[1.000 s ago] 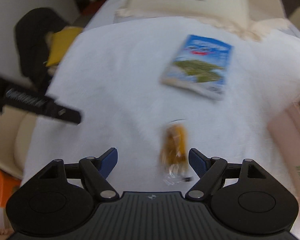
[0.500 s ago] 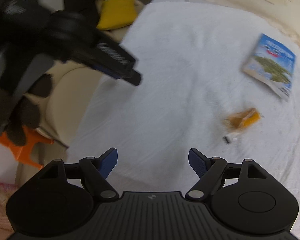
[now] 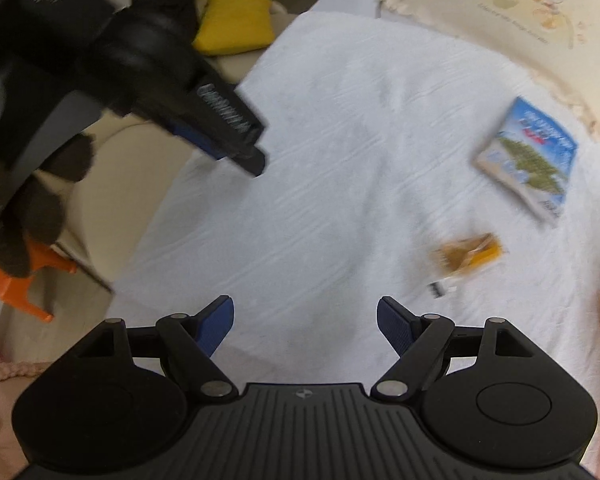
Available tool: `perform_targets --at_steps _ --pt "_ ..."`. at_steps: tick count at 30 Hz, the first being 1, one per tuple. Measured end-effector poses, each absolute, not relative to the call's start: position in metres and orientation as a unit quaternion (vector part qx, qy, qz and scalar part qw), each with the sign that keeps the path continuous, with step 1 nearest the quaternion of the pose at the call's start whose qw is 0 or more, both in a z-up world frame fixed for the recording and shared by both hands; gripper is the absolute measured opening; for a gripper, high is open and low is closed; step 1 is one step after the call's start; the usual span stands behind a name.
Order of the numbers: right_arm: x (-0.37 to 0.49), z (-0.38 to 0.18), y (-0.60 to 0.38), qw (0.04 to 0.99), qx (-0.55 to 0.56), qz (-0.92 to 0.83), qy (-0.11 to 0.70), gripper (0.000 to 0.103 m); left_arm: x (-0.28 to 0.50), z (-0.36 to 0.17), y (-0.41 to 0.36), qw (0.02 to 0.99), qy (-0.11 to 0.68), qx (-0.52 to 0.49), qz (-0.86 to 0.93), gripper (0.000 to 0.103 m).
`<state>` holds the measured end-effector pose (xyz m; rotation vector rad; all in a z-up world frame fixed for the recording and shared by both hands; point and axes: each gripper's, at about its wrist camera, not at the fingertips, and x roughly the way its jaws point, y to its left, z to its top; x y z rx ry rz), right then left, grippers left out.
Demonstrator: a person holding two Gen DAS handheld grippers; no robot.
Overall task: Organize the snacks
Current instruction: 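Move both open tools back toward the blue seaweed bag and dried-fruit packet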
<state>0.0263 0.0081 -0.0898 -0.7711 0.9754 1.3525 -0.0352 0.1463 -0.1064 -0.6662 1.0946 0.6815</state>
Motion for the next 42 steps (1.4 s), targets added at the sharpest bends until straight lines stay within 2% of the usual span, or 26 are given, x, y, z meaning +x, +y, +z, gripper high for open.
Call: perform_targets --at_steps 12,33,42 --pt "0.074 -0.095 0.019 0.664 -0.346 0.540 0.384 0.080 -0.042 -0.104 0.138 0.741 0.497 -0.309 0.330 0.037" --pt "0.083 -0.091 0.060 0.640 -0.342 0.573 0.381 0.080 -0.070 -0.104 0.144 0.714 0.486 -0.338 0.374 0.037" --pt "0.126 -0.088 0.050 0.714 -0.340 0.503 0.348 0.080 -0.044 -0.091 0.141 0.757 0.440 -0.358 0.325 0.037"
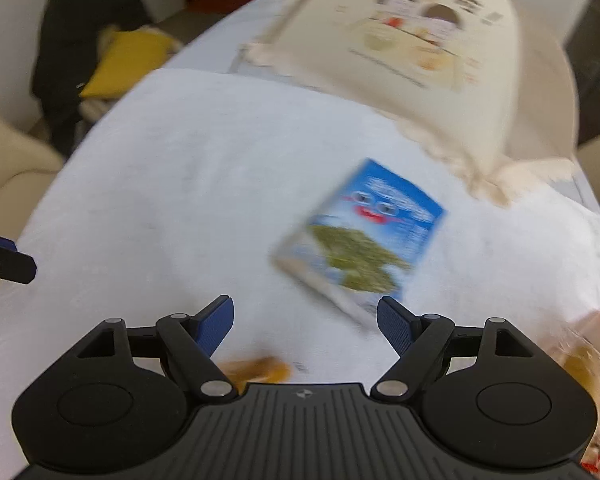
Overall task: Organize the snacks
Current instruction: 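Move both open tools back toward the blue seaweed bag and dried-fruit packet, then grasp the blue seaweed bag with the left tool and lift it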
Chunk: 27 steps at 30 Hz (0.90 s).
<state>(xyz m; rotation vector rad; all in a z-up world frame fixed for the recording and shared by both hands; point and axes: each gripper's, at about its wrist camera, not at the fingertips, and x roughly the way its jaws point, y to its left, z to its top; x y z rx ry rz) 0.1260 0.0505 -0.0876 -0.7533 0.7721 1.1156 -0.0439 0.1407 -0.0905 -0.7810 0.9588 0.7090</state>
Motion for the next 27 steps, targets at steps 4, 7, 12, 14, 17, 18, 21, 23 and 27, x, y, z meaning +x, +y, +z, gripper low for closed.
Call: perform_targets --at_steps 4,7,12,14,17,18,21,23,27 --pt "0.145 -0.092 0.026 0.692 -0.283 0.528 0.403 0.080 -0.002 -0.083 0.143 0.782 0.435 -0.346 0.281 0.037" --pt "0.149 -0.099 0.009 0.679 -0.246 0.539 0.434 0.063 0.038 -0.078 0.145 0.798 0.436 -0.330 0.252 0.037" --pt "0.138 -0.105 -0.014 0.667 -0.234 0.548 0.447 0.022 0.100 -0.075 0.143 0.814 0.442 -0.299 0.231 0.037" --pt "0.133 -0.108 -0.024 0.667 -0.234 0.545 0.450 0.019 0.126 -0.077 0.141 0.815 0.453 -0.280 0.228 0.037" --pt "0.135 -0.110 -0.039 0.675 -0.225 0.531 0.460 0.019 0.162 -0.082 0.129 0.818 0.465 -0.249 0.226 0.037" --pt "0.137 -0.111 -0.043 0.679 -0.221 0.526 0.463 0.019 0.174 -0.085 0.127 0.820 0.468 -0.241 0.225 0.037" --pt "0.143 -0.112 -0.055 0.689 -0.211 0.512 0.468 0.019 0.203 -0.092 0.114 0.823 0.476 -0.207 0.231 0.037" --pt "0.146 -0.113 -0.061 0.693 -0.208 0.505 0.470 0.019 0.221 -0.098 0.105 0.821 0.491 -0.176 0.234 0.038" --pt "0.148 -0.118 -0.070 0.707 -0.206 0.488 0.469 0.020 0.241 -0.114 0.092 0.809 0.522 -0.144 0.229 0.042"
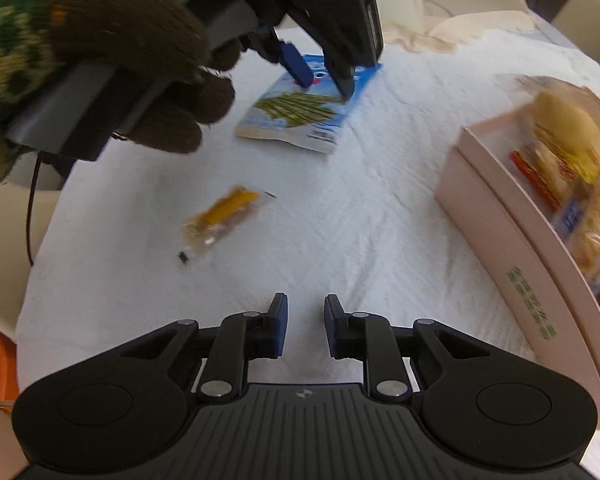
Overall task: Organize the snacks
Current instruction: 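Grasp the blue seaweed bag with the left tool and lift it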
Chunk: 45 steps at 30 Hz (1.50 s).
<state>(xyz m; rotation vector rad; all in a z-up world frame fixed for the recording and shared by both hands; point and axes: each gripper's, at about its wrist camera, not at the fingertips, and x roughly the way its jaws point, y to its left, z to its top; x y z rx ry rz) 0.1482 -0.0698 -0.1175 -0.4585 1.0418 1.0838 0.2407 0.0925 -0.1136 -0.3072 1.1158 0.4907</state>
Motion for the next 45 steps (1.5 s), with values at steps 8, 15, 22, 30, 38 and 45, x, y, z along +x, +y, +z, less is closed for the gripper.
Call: perform_targets --at_steps 8,15,22,30,38,45 --pt "0.152 -0.124 -0.078 0.710 -0.192 0.482 0.477 0.039 0.250 -0.119 0.079 0.815 0.529 -0.120 0.202 0.075" --pt "0.142 -0.127 -0.076 0.705 -0.186 0.497 0.470 0.068 0.228 -0.104 0.112 0.816 0.495 -0.154 0.257 0.068" --pt "0.132 -0.131 -0.073 0.713 -0.175 0.496 0.464 0.083 0.233 -0.121 0.124 0.795 0.518 -0.177 0.261 0.078" --pt "0.112 -0.136 -0.069 0.732 -0.188 0.481 0.444 0.095 0.248 -0.138 0.136 0.778 0.531 -0.220 0.255 0.094" --pt "0.100 -0.138 -0.070 0.744 -0.223 0.465 0.424 0.095 0.214 -0.124 0.120 0.815 0.508 -0.175 0.217 0.020" --pt "0.117 -0.122 -0.074 0.766 -0.177 0.446 0.427 0.093 0.095 -0.092 0.132 0.833 0.451 -0.256 0.191 0.019"
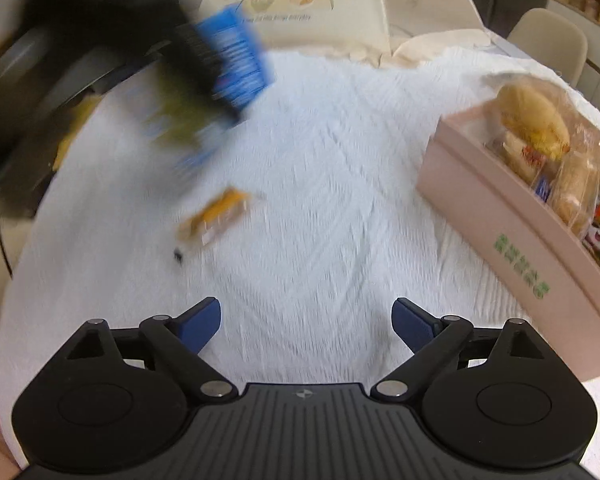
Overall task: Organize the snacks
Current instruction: 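Grasp the blue seaweed bag with the left tool and lift it, then grasp the small dried-fruit packet with the right tool while the left tool holds the seaweed bag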
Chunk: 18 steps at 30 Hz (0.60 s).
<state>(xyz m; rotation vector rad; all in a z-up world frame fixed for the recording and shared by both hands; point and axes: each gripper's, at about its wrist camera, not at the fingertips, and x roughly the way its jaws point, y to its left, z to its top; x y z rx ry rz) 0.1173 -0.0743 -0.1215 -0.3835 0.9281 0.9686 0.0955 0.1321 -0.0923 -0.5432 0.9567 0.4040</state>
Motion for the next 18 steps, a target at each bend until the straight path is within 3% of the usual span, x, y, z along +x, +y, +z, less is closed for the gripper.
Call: perform_targets --at_steps 4,7,10,13,18 --pt "0.121 -0.107 -0.052 0.761 -0.140 0.459 0.436 0.086 0.025 -0.086 0.138 0.826 0.433 -0.304 0.196 0.019" --pt "0.122 -0.105 -0.024 0.749 -0.111 0.465 0.459 0.072 -0.013 -0.087 0.137 0.820 0.434 -0.321 0.192 0.019" --pt "0.115 -0.112 0.008 0.745 -0.125 0.455 0.472 0.054 -0.038 -0.089 0.137 0.814 0.434 -0.338 0.184 0.019" --pt "0.105 -0.119 0.031 0.750 -0.164 0.431 0.474 0.026 -0.053 -0.089 0.136 0.817 0.434 -0.341 0.166 0.019" --pt "0.080 -0.097 0.007 0.755 -0.156 0.428 0.472 0.021 -0.053 -0.088 0.125 0.826 0.440 -0.336 0.105 0.019"
